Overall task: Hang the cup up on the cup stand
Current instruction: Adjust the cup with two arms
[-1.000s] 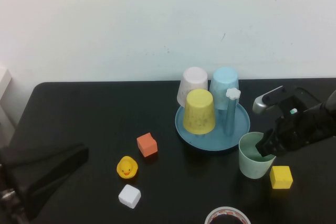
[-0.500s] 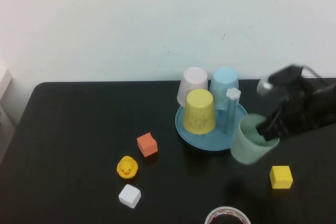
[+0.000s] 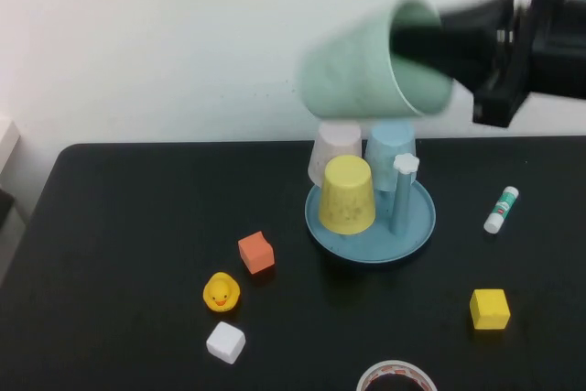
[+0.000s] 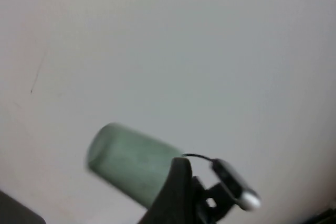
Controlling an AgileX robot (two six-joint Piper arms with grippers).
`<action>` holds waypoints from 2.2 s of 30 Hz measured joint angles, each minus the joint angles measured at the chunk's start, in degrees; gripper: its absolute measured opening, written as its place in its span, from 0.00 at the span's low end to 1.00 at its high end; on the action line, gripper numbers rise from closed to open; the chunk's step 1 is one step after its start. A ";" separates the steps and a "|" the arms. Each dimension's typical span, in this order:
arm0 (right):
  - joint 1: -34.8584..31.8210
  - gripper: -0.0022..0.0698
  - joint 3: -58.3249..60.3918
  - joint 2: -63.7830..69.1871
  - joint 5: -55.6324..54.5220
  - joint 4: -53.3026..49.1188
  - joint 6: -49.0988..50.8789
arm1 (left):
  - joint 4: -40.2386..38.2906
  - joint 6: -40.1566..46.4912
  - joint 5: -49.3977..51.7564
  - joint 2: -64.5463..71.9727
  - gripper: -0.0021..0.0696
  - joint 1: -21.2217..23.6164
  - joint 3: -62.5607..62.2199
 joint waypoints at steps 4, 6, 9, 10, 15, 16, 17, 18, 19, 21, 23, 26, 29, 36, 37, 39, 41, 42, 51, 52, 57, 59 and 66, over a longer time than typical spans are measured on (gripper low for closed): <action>6.88 0.08 -0.76 -1.49 2.41 7.45 -13.29 | -0.10 -4.23 1.39 1.14 0.99 0.00 0.20; 11.43 0.08 -0.76 -1.39 2.30 8.03 -16.73 | -0.10 -5.19 2.43 1.37 0.99 0.00 0.20; 19.36 0.08 -0.89 -0.75 0.15 8.03 -24.17 | -0.10 -5.87 3.41 1.47 0.99 0.00 0.20; 21.79 0.08 -1.26 -0.53 -1.03 8.03 -28.13 | -0.10 -6.01 3.41 1.47 0.99 0.00 0.20; 29.97 0.08 -4.10 0.35 -9.90 8.44 -51.20 | -0.10 -7.76 3.31 1.48 0.99 0.00 0.20; 30.91 0.08 -4.84 0.74 -11.47 8.44 -55.43 | -0.10 -7.99 3.31 1.48 0.99 0.00 0.20; 31.59 0.08 -5.63 1.18 -12.54 8.54 -58.98 | -0.10 -8.54 3.22 1.48 0.99 0.00 0.20; 31.96 0.08 -6.20 1.51 -12.96 8.68 -61.41 | -0.10 -8.96 3.11 1.48 0.99 0.00 0.20; 32.40 0.08 -6.89 2.24 -13.57 8.68 -63.97 | -0.10 -9.25 2.97 1.48 0.99 0.00 0.20; 32.60 0.08 -8.18 3.38 -14.04 8.80 -67.60 | -0.10 -10.15 2.87 1.48 0.99 0.00 0.20; 32.73 0.08 -9.57 4.54 -14.54 8.89 -69.29 | -0.10 -10.81 2.87 1.48 0.99 0.00 0.20; 32.73 0.08 -11.70 5.78 -14.72 8.89 -70.24 | -0.10 -11.09 2.74 1.48 0.99 0.00 0.20; 32.73 0.08 -13.76 6.16 -14.36 9.00 -70.12 | -0.10 -12.14 1.54 1.48 1.00 0.00 0.20; 32.73 0.07 -14.67 6.41 -6.70 9.00 -60.61 | -0.10 -13.70 -4.23 1.48 1.00 0.00 0.20; 32.84 0.07 -14.67 6.51 -5.57 9.00 -58.98 | -0.10 -13.83 -4.58 1.48 1.00 0.00 0.20; 32.96 0.07 -14.67 6.63 -4.17 9.00 -56.22 | -0.21 -13.95 -4.84 1.48 1.00 0.00 0.20; 33.66 0.07 -14.75 6.86 -4.27 9.00 -55.04 | -0.21 -13.95 -4.97 1.48 1.00 0.00 0.20; 34.10 0.07 -14.75 7.10 -4.82 9.00 -55.04 | -0.21 -13.95 -4.97 1.48 1.00 0.00 0.20; 37.33 0.07 -17.54 9.36 -9.14 9.46 -59.45 | -0.10 -13.95 -6.26 1.58 1.00 0.00 0.33; 37.34 0.07 -18.14 9.91 -9.14 9.46 -59.45 | -0.10 -13.95 -5.99 1.58 1.00 0.00 0.33; 37.44 0.07 -20.83 11.20 -9.28 9.16 -58.26 | -0.52 -14.06 -5.45 1.58 1.00 0.00 0.33; 37.44 0.07 -21.12 11.43 -9.28 8.88 -57.51 | -0.61 -14.18 -5.58 1.58 1.00 0.00 0.33; 37.44 0.07 -21.53 13.54 -4.98 9.09 -56.89 | -0.36 -10.71 -5.03 1.58 1.00 0.00 0.33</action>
